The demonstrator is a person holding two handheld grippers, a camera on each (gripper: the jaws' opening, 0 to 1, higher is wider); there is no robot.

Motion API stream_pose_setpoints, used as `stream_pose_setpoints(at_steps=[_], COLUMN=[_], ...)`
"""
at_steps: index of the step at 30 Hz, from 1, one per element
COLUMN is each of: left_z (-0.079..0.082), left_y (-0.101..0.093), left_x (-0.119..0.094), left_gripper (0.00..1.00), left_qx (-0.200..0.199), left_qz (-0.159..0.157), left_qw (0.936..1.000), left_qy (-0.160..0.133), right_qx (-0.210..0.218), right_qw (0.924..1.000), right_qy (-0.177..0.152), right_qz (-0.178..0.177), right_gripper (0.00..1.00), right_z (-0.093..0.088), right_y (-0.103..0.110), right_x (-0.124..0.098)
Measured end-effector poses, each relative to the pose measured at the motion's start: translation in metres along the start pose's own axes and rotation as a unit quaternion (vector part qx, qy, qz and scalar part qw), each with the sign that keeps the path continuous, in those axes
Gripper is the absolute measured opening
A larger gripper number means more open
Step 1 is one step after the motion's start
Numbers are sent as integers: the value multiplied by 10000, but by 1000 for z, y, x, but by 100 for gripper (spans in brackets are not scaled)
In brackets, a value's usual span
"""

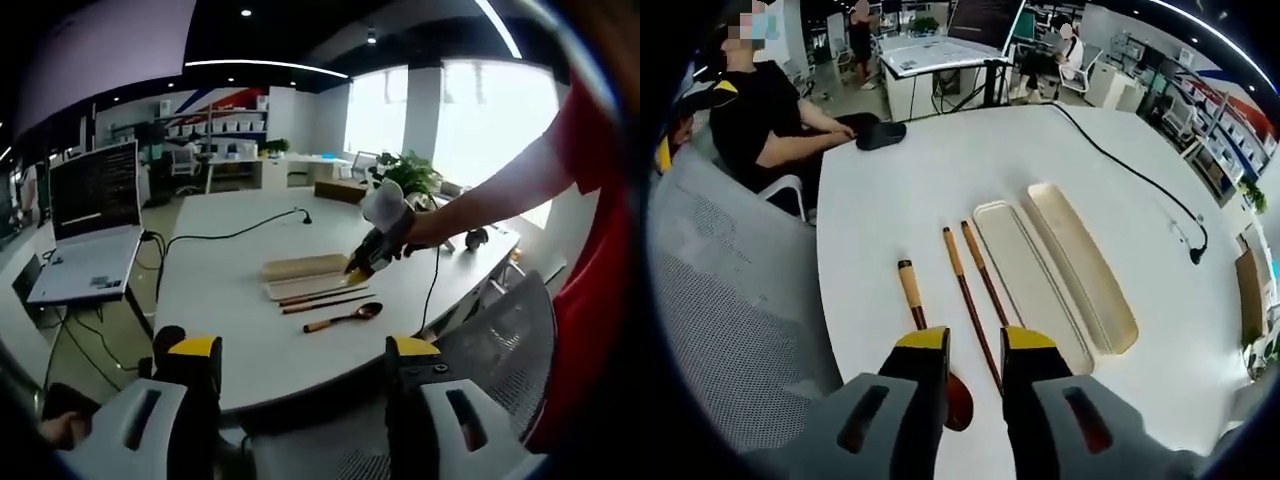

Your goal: Arrange the utensils inside the cutlery case until each visible utensil rests in its matching compartment.

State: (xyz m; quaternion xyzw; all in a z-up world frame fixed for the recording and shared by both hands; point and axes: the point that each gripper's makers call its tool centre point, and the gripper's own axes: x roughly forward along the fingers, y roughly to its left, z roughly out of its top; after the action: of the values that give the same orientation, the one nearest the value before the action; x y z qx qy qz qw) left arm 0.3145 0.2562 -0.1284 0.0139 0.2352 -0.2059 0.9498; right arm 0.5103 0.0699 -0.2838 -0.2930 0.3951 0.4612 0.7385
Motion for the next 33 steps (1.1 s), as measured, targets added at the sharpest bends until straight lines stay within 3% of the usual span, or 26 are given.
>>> stream_pose_setpoints(at_steps=[18,33], left_z=[-5,-8], left_y=[-4,0], left_x=[-3,-8], left_gripper=[66,62], left_qx=[-19,-287], left_qz=[59,93], left_qw=[10000,9995], left_qy=[28,-29], right_qx=[-180,-320], right_qw=[9993,9981], right_qy=[287,480], right_qz=[147,222], right_gripper=[14,13], right_z=[-4,-4], right_y=[5,4], right_x=[25,36])
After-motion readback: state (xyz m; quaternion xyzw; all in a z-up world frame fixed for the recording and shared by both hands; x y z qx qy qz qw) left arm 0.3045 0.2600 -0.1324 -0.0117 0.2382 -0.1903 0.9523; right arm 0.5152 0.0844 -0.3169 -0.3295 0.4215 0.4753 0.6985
